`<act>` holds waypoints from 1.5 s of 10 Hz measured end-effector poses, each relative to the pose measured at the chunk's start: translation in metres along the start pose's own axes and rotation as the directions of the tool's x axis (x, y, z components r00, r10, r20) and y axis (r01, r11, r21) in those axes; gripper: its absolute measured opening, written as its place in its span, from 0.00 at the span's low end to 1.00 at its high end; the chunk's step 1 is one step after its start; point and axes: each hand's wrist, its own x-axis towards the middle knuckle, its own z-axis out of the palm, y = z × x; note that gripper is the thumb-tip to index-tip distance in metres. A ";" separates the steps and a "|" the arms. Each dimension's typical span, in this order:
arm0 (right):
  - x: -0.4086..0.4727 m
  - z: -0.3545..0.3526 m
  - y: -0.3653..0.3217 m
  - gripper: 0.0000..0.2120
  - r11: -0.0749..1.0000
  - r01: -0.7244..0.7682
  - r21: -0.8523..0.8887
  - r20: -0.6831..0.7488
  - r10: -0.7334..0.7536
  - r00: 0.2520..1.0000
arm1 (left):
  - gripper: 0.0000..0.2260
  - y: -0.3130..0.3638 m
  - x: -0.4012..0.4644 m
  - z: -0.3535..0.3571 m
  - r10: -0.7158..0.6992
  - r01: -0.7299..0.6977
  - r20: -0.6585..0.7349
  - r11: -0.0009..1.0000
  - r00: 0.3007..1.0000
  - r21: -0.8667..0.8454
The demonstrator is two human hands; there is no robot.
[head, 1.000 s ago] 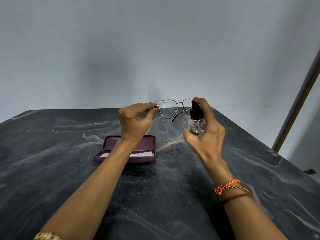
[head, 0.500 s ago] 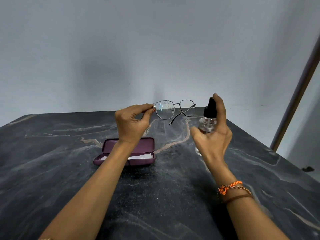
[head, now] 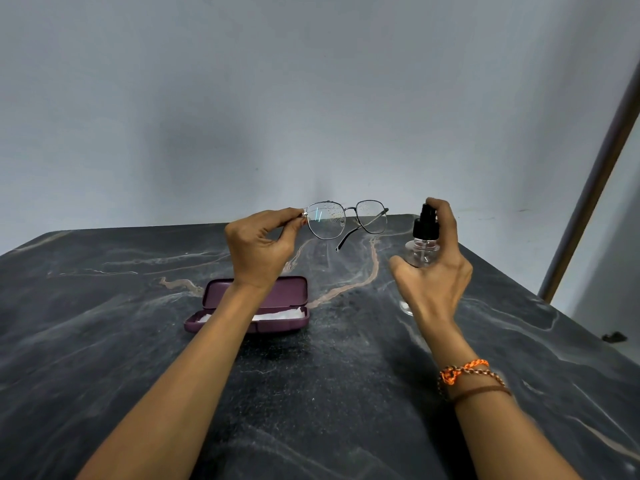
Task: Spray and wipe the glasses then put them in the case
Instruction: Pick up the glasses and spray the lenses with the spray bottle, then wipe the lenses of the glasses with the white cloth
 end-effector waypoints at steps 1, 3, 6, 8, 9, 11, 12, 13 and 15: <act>-0.001 0.003 0.000 0.40 0.998 -0.030 0.063 -0.006 0.031 1.000 | 0.06 -0.001 0.000 -0.001 -0.005 0.005 -0.001 1.000 1.000 0.003; -0.006 0.005 0.008 0.43 0.995 -0.047 0.088 -0.032 0.050 0.998 | 0.06 0.000 0.001 -0.001 0.000 0.000 -0.011 1.000 1.000 -0.002; -0.011 0.010 0.023 0.43 0.979 -0.167 0.117 0.121 0.153 0.981 | 0.06 0.000 0.003 -0.002 0.003 -0.004 -0.021 1.000 1.000 -0.014; -0.009 0.013 0.029 0.45 0.973 -0.206 0.105 0.182 0.184 0.966 | 0.06 -0.001 0.003 -0.003 -0.014 0.013 -0.027 1.000 1.000 -0.019; -0.009 0.013 0.028 0.46 0.968 -0.231 0.097 0.184 0.211 0.960 | 0.06 -0.002 0.003 -0.003 -0.021 0.021 -0.027 1.000 0.999 -0.020; -0.009 0.012 0.028 0.42 0.966 -0.255 0.048 0.154 0.245 0.957 | 0.06 -0.001 0.003 -0.003 -0.034 0.033 -0.036 0.999 0.999 -0.031; -0.011 0.014 0.027 0.42 0.968 -0.246 -0.040 0.097 0.249 0.964 | 0.06 0.000 0.004 -0.004 -0.033 0.032 -0.042 0.999 0.999 -0.026; -0.011 0.013 0.020 0.41 0.969 -0.218 -0.113 -0.013 0.218 0.976 | 0.06 0.001 0.006 -0.011 -0.015 0.014 -0.046 1.000 0.999 -0.014; -0.018 0.006 -0.007 0.29 0.989 0.013 -0.144 -0.126 -0.031 0.992 | 0.07 -0.010 0.013 -0.043 -0.072 0.071 -0.128 0.997 0.989 -0.014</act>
